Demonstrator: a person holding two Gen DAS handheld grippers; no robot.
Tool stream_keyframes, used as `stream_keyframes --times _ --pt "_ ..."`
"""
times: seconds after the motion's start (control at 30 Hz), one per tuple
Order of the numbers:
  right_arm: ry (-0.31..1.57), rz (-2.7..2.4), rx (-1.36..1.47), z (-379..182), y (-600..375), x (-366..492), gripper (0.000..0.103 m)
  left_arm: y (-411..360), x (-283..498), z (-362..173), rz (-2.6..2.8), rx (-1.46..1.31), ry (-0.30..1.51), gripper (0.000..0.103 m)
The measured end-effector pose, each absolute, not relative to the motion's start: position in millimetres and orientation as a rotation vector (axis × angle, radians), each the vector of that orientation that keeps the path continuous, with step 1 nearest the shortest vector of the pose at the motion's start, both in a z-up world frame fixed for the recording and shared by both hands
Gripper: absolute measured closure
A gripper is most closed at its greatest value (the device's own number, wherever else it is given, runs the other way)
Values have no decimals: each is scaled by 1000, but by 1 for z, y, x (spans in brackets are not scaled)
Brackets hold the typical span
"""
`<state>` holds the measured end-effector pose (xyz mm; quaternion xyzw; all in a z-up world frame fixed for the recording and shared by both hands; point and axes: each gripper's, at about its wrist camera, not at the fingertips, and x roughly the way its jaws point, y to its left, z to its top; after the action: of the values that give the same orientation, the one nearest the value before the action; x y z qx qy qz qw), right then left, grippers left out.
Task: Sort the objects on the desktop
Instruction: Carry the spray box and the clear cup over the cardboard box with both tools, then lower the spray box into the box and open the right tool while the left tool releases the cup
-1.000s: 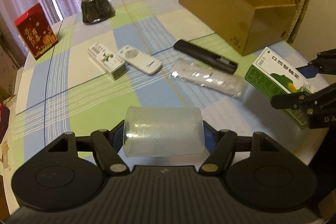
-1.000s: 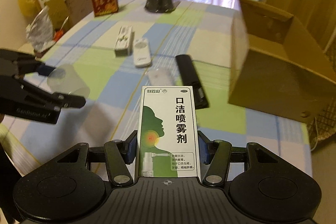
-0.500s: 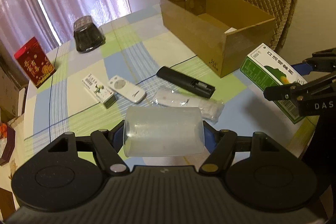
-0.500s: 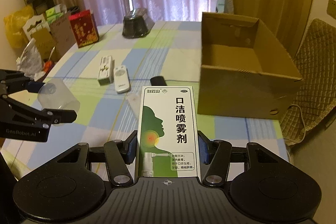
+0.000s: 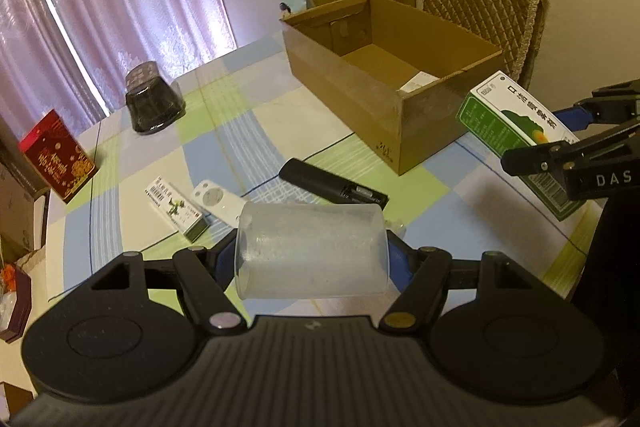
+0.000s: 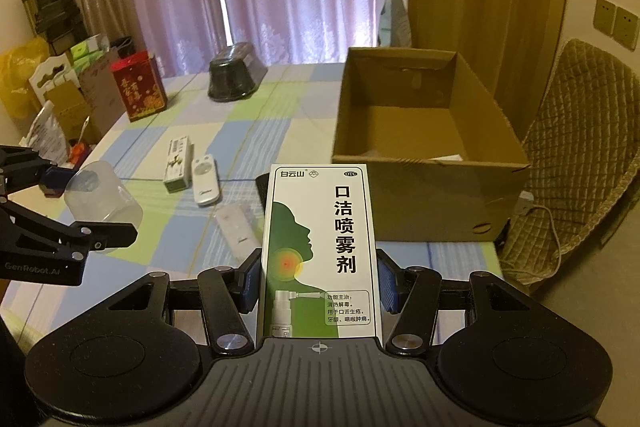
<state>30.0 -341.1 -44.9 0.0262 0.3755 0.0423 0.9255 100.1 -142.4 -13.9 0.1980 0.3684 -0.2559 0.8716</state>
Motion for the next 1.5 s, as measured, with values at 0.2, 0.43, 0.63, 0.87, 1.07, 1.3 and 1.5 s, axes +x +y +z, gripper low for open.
stream_keyframes --times 0.2,0.43,0.63,0.87,1.07,1.3,1.5 --pt "756 69 62 -36 -359 40 48 -161 109 -8 -579 401 757 35" --pt "717 23 76 -20 -394 70 48 -201 134 7 -651 384 712 35" --pt "692 -16 89 -10 -428 110 48 -248 172 17 -697 375 655 35" --pt "690 -57 125 -13 -464 155 48 -303 215 7 -744 405 614 35" --pt "714 -85 143 -28 -483 183 48 -338 244 -24 -776 445 640 35" --pt "744 -96 149 -45 -488 197 48 -354 265 -48 -789 453 664 35" --pt "755 -97 145 -53 -487 205 48 -356 271 -56 -800 454 677 35"
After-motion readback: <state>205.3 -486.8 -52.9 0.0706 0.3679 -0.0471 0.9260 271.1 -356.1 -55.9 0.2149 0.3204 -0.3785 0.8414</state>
